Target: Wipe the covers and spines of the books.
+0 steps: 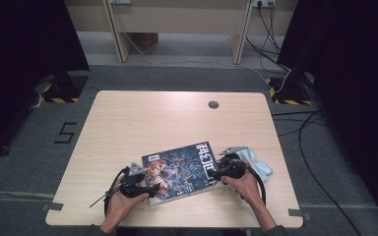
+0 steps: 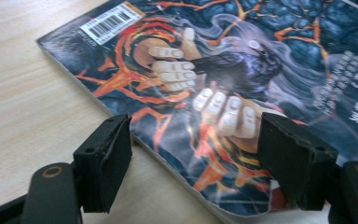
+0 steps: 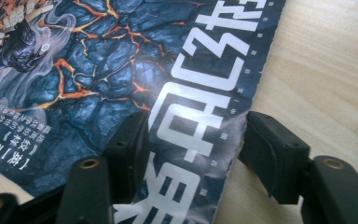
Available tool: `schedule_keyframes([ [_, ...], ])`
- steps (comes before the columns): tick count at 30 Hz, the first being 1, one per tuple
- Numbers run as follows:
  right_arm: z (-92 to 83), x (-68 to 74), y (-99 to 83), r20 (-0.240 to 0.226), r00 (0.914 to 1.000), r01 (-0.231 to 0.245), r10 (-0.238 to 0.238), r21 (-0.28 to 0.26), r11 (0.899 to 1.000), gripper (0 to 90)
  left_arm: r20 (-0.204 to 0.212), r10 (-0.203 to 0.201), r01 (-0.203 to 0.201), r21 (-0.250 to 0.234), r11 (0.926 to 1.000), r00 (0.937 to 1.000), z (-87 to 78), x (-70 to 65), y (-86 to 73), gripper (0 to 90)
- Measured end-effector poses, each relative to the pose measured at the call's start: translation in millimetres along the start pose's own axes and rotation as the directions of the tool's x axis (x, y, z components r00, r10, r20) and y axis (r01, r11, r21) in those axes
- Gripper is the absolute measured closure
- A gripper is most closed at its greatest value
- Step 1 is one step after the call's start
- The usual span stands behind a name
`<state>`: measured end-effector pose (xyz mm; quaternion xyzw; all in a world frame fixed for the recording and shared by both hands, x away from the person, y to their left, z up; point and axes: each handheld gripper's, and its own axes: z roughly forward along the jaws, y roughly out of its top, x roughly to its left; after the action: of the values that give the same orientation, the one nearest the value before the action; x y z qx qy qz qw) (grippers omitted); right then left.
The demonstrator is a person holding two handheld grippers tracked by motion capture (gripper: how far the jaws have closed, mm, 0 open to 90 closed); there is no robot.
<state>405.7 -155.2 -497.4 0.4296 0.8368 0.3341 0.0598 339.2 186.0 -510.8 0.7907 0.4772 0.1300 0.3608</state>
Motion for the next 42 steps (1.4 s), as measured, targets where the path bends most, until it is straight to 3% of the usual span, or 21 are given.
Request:
schedule_keyframes([
  [8, -6.6, 11.8, -9.4, 0.014, 0.9999, 0.009, -0.009, 0.026, 1.0, 37.6, -0.034, 0.022, -0.023, -0.006, 0.9997, 0.9992, -0.2, 7.2, 3.1, 26.3],
  [16, -15.1, 25.7, -23.8, 0.009, 0.9992, 0.038, -0.038, 0.03, 0.999, 37.7, -0.077, 0.006, -0.008, -0.021, 0.9998, 0.997, 3.5, 16.6, 8.2, 25.7],
  [19, -18.3, 34.5, -27.1, 0.02, 0.9968, 0.076, -0.077, 0.045, 0.996, 37.6, -0.094, 0.014, -0.017, -0.026, 0.9995, 0.9954, 6.7, 19.4, 12.7, 26.1],
  [22, -19.6, 40.6, -31.3, 0.028, 0.997, 0.071, -0.072, 0.042, 0.997, 37.3, -0.087, 0.001, -0.004, -0.029, 0.9996, 0.9962, 8.5, 24.1, 14.4, 26.0],
  [27, -20.3, 50.2, -36.4, 0.024, 0.9977, 0.062, -0.063, 0.04, 0.997, 37.1, -0.097, -0.02, 0.016, -0.038, 0.9992, 0.9951, 11.7, 31.6, 18.0, 25.9],
  [32, -22.7, 61.7, -37.7, -0.012, 0.9948, 0.102, -0.102, 0.071, 0.992, 38.2, -0.114, -0.014, 0.011, -0.027, 0.9996, 0.9934, 15.7, 42.1, 25.8, 24.7],
  [35, -25.1, 62.1, -35.2, -0.031, 0.9935, 0.112, -0.11, 0.068, 0.991, 38.9, -0.132, -0.017, 0.012, -0.04, 0.9991, 0.991, 18.6, 46.3, 28.9, 24.4],
  [38, -32.6, 55.9, -31.0, -0.009, 0.9932, 0.116, -0.116, 0.02, 0.993, 38.9, -0.161, -0.018, 0.01, -0.048, 0.9988, 0.9869, 21.1, 48.1, 32.2, 24.2],
  [42, -37.7, 41.7, -26.7, 0.012, 0.9952, 0.097, -0.097, -0.025, 0.995, 39.6, -0.164, -0.002, -0.007, -0.053, 0.9986, 0.9864, 17.6, 45.2, 33.3, 29.8],
])
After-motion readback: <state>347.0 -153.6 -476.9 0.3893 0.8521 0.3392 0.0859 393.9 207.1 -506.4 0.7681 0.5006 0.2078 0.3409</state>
